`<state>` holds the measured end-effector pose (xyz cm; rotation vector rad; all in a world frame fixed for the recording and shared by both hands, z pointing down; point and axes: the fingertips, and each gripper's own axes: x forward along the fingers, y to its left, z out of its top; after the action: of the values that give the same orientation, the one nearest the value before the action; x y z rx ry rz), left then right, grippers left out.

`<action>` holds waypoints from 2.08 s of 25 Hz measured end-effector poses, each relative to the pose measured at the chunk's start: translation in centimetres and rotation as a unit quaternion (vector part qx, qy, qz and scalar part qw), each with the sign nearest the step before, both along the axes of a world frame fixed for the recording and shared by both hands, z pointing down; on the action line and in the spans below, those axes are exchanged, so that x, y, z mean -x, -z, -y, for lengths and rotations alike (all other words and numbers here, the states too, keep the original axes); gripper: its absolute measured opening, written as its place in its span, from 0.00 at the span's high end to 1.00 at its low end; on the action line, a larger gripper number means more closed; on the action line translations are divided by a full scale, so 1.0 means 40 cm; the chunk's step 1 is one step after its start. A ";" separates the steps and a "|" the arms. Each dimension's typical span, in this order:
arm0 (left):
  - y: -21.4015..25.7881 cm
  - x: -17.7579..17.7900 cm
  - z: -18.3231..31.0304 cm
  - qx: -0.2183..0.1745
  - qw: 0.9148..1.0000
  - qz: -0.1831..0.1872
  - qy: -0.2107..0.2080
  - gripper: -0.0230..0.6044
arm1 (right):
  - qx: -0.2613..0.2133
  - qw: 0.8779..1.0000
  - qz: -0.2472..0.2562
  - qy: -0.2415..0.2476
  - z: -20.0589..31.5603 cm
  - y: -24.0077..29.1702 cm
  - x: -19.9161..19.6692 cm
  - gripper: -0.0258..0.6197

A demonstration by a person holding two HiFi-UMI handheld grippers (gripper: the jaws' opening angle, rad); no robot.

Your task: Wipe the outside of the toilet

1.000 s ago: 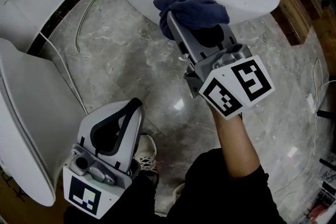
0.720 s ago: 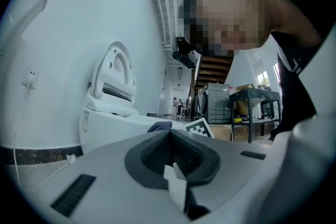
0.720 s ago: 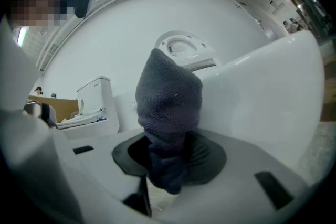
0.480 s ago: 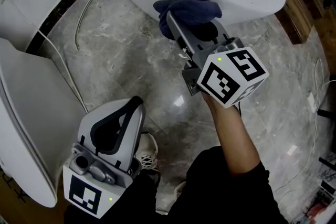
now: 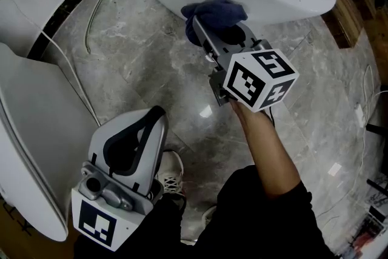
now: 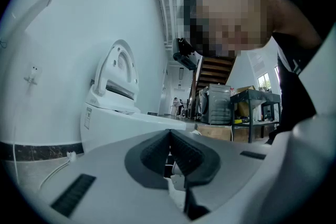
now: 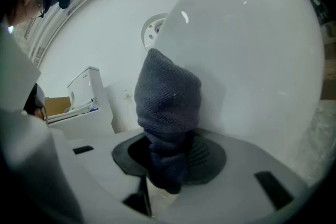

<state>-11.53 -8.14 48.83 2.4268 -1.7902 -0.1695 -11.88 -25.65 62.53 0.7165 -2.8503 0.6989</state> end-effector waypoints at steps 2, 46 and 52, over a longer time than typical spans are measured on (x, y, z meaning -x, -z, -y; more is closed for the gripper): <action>-0.003 0.002 0.000 0.000 1.000 -0.002 -0.001 0.95 | 0.007 1.000 -0.008 -0.002 0.000 -0.027 0.000 0.77; -0.075 0.133 0.023 0.020 0.999 -0.029 0.019 0.95 | 0.124 0.980 -0.155 -0.033 0.062 -0.533 0.049 0.77; -0.077 0.139 0.022 0.022 0.999 -0.026 0.021 0.95 | 0.153 0.975 -0.156 -0.041 0.062 -0.565 0.049 0.77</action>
<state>-17.10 -9.03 51.92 2.3344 -1.8037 -0.1948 -13.83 -28.13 85.13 0.8151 -2.3738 0.9191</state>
